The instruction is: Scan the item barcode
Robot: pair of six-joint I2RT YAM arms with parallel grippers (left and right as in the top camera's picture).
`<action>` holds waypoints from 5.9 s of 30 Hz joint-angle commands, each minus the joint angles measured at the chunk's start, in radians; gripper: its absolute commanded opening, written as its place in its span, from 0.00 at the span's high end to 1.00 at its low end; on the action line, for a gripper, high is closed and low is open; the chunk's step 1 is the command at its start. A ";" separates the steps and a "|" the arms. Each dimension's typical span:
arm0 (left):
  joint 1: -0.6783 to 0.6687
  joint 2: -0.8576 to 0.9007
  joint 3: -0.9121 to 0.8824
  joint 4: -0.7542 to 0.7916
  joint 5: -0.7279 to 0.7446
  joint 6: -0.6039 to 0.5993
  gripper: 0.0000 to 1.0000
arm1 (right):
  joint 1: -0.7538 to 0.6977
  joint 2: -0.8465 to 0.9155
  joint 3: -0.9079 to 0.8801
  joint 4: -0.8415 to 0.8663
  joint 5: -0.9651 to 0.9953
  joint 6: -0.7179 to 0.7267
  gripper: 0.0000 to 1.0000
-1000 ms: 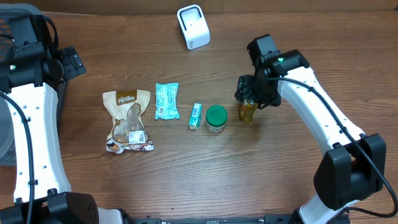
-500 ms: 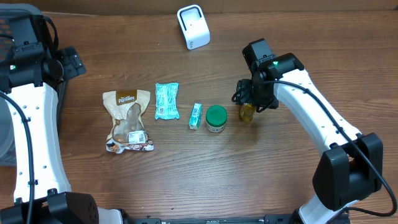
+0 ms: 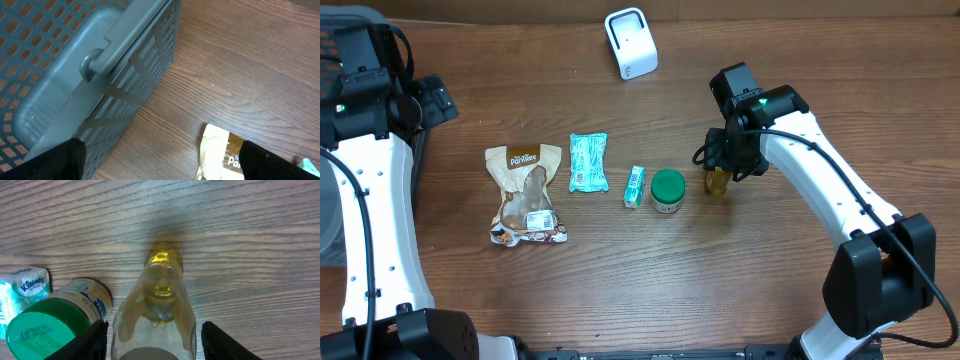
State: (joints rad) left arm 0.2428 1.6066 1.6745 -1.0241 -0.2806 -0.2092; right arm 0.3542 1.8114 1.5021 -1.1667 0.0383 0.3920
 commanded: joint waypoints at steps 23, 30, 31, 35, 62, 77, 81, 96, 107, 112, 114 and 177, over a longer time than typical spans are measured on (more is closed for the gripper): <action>0.006 0.002 0.011 0.002 0.000 0.003 0.00 | 0.001 -0.002 -0.005 -0.013 0.013 0.002 0.47; 0.006 0.002 0.011 0.002 0.000 0.003 0.01 | 0.001 -0.002 -0.006 0.005 0.013 0.002 0.43; 0.006 0.002 0.011 0.002 0.000 0.003 0.00 | 0.001 -0.002 -0.006 0.007 0.013 0.002 0.43; 0.006 0.002 0.011 0.002 0.000 0.003 0.01 | 0.001 -0.002 -0.007 0.001 0.013 0.002 0.45; 0.006 0.002 0.011 0.002 0.000 0.003 0.00 | 0.001 -0.002 -0.013 -0.015 0.013 0.002 0.48; 0.006 0.002 0.011 0.002 0.000 0.003 0.00 | -0.005 -0.004 -0.036 0.017 -0.030 0.005 0.70; 0.006 0.002 0.011 0.002 0.000 0.003 0.00 | -0.041 -0.040 0.039 -0.026 -0.109 0.005 0.70; 0.006 0.002 0.011 0.002 0.000 0.003 0.00 | -0.203 -0.250 0.103 -0.066 -0.933 -0.250 0.72; 0.006 0.002 0.011 0.002 0.000 0.003 0.00 | -0.203 -0.250 0.103 -0.196 -1.081 -0.413 0.81; 0.006 0.002 0.011 0.002 0.001 0.003 0.01 | -0.203 -0.250 0.103 -0.208 -1.141 -0.450 0.86; 0.006 0.002 0.011 0.002 0.000 0.003 0.00 | -0.203 -0.250 0.103 -0.209 -1.150 -0.450 0.86; 0.006 0.002 0.011 0.002 0.000 0.003 0.00 | -0.161 -0.124 0.669 -0.019 -0.375 -0.267 0.96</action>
State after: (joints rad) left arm 0.2428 1.6066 1.6745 -1.0241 -0.2806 -0.2092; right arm 0.1661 1.6382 2.1456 -1.2186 -0.5392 0.1116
